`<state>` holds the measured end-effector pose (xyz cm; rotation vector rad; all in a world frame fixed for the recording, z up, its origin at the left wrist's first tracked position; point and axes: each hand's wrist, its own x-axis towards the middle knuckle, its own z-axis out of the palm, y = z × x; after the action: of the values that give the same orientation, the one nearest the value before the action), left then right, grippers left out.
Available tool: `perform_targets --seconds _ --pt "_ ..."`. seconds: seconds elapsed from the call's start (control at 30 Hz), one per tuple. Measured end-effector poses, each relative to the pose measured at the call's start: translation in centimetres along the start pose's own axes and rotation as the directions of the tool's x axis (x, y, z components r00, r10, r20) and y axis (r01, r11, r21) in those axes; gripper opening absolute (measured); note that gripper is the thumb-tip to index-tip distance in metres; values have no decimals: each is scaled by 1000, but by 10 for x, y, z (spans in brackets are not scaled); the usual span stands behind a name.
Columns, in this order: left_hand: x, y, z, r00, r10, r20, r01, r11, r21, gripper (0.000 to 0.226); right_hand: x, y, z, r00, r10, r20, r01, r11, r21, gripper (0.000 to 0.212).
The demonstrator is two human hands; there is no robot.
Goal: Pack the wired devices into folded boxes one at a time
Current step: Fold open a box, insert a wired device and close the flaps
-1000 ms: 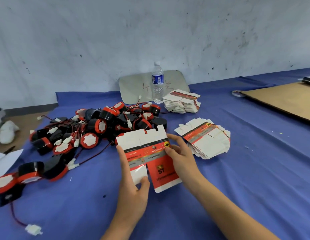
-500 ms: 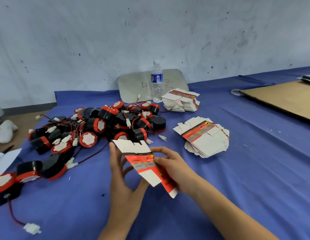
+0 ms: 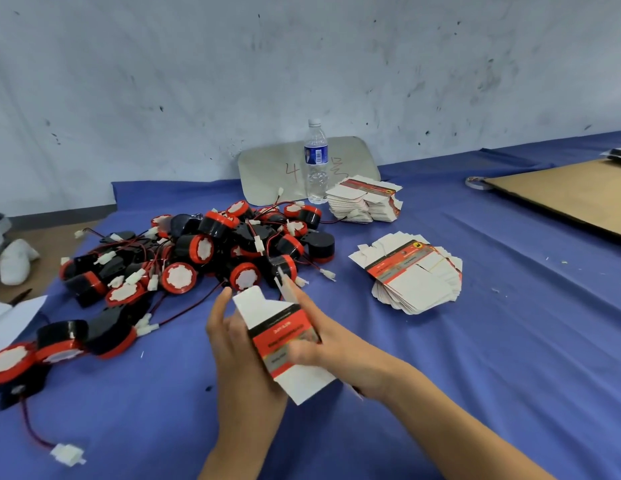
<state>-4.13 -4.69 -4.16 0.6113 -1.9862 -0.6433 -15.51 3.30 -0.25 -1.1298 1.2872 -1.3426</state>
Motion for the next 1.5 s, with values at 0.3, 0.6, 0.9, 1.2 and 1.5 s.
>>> perform_targets --seconds 0.3,0.6,0.9,1.2,1.5 --pt "3 4 -2 976 -175 128 213 891 -402 99 -7 -10 -21 921 -103 -374 106 994 -14 28" --pt "1 13 0 959 -247 139 282 784 -553 107 -12 -9 -3 962 -230 -148 236 971 25 40" --pt "-5 10 1 958 -208 195 283 785 -552 104 -9 -8 1 828 -528 -190 422 810 -408 39" --pt "-9 13 -1 960 -215 182 279 812 -513 90 -9 -7 3 784 -560 -268 376 772 -513 44" --pt "-6 29 -10 973 -204 104 224 745 -629 50 -14 -8 8 777 -585 -233 404 747 -528 21"
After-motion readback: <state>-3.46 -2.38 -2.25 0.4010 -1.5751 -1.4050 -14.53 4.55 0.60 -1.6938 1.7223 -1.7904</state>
